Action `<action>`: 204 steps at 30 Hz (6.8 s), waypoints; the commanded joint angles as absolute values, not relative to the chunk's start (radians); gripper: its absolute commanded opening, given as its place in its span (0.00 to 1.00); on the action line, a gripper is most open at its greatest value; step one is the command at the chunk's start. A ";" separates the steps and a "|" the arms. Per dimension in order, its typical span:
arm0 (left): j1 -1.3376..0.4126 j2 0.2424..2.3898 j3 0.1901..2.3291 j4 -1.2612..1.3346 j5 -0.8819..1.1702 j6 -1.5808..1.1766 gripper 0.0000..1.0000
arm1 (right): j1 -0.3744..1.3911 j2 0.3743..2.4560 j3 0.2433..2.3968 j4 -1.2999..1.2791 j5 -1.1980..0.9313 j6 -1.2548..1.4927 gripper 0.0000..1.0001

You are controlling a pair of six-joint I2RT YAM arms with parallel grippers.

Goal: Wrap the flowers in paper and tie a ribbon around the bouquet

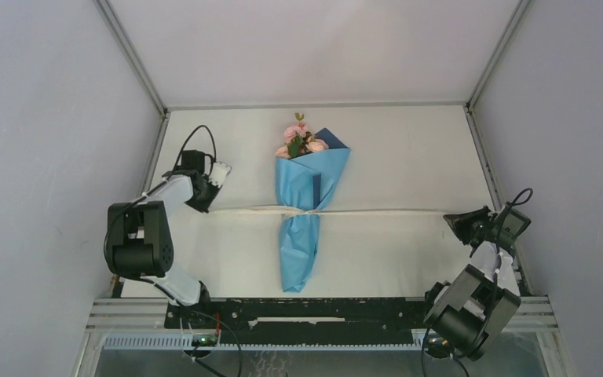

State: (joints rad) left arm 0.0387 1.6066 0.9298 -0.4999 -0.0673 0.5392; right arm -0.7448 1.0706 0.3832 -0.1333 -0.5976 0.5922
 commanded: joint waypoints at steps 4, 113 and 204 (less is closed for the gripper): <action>-0.004 1.509 1.000 -0.699 0.129 0.647 0.20 | -0.523 0.884 0.477 -0.100 -0.605 0.593 0.00; 0.186 1.578 0.773 -0.313 -0.475 0.897 0.00 | -0.059 1.195 0.337 0.172 -0.282 0.764 0.00; -0.550 1.597 1.212 -0.167 0.799 0.030 0.00 | 0.907 0.968 0.720 -0.199 0.046 0.345 0.63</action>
